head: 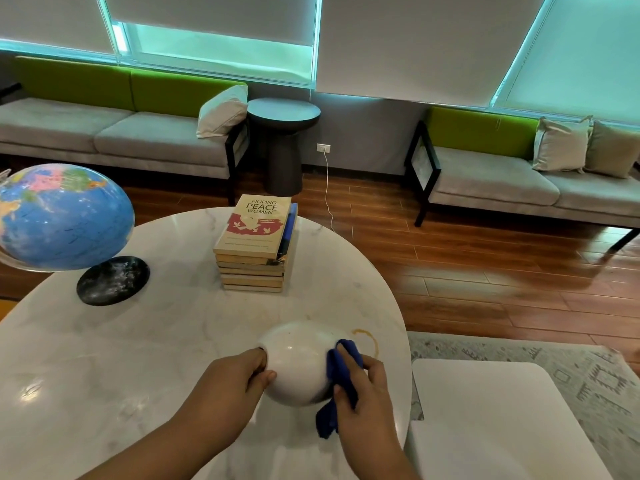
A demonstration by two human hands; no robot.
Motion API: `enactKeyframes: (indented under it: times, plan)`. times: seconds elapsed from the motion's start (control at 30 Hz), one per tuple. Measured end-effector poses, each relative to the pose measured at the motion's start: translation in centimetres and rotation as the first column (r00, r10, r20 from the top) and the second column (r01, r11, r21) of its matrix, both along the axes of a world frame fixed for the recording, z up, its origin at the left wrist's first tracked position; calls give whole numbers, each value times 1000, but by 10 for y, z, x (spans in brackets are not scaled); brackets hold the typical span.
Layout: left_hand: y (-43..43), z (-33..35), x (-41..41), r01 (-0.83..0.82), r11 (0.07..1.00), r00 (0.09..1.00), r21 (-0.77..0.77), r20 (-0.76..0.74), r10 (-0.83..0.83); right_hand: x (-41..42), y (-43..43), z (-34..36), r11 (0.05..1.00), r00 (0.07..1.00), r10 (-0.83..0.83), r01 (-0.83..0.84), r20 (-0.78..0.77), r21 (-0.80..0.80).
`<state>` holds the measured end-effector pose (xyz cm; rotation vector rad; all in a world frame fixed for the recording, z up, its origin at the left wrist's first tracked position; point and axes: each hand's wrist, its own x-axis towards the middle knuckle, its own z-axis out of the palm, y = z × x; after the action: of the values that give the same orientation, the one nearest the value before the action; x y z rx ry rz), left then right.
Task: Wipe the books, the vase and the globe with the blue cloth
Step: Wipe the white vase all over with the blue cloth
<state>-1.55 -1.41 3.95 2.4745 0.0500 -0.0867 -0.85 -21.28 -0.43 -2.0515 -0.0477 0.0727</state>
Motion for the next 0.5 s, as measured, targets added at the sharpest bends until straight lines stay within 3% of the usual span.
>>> enactKeyframes:
  times: [0.13,0.33,0.5]
  plan:
    - [-4,3,2,-6,1000,1000,11,-13,6,-8,9,9,981,975,185,-175,124,-89]
    - [-4,2,0,-8,1000,1000,6,-3,8,1,-14,-10,994,994,-104,103,44,35]
    - [-6,2,3,-1,999,1000,43,-18,1,-15,11,0,967,944,211,-164,252,-197]
